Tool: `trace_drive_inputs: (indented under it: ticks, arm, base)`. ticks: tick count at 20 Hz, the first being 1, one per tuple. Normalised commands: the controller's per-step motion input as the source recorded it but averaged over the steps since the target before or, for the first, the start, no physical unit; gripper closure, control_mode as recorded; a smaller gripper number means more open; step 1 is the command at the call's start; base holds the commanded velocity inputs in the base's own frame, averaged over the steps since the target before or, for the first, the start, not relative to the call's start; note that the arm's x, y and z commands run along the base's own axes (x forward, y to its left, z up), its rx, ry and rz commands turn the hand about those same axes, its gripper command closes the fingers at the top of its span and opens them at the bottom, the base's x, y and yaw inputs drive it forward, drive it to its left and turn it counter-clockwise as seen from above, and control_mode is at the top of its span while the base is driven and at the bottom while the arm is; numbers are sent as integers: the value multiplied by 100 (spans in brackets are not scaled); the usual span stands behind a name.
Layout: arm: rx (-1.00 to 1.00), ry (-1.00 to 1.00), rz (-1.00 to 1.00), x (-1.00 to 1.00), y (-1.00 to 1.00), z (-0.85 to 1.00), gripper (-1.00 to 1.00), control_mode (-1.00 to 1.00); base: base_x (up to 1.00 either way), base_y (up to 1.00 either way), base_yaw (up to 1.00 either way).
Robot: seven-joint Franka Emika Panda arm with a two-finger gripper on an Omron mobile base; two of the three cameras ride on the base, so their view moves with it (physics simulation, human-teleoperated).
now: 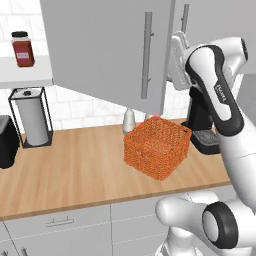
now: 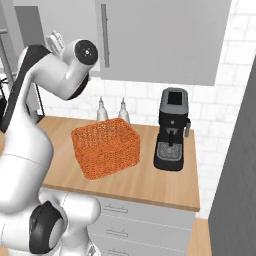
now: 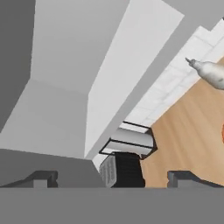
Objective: Open the cabinet, pick up the bread from the cabinet and place it in the basket. Then move the basket to the dining counter.
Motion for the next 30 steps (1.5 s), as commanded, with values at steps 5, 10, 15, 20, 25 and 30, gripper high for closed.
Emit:
trace_drive_inputs:
  ticks: [5, 10, 15, 20, 25, 30]
  arm:
    - [5, 9, 0, 0, 95, 0, -100, -100]
    - [0, 13, 7, -36, 100, 3, -100, -100]
    - [0, 7, 7, -77, 100, 0, -100, -100]
    - [-4, 1, 2, -77, 100, -9, -100, -100]
    - [-8, -4, 0, -39, 100, -15, -100, -100]
    - [-16, -19, -1, 0, 13, -15, -100, -100]
  base:
    - [0, 0, 0]
    - [0, 0, 0]
    - [0, 0, 0]
    - [0, 0, 0]
    - [0, 0, 0]
    - [0, 0, 0]
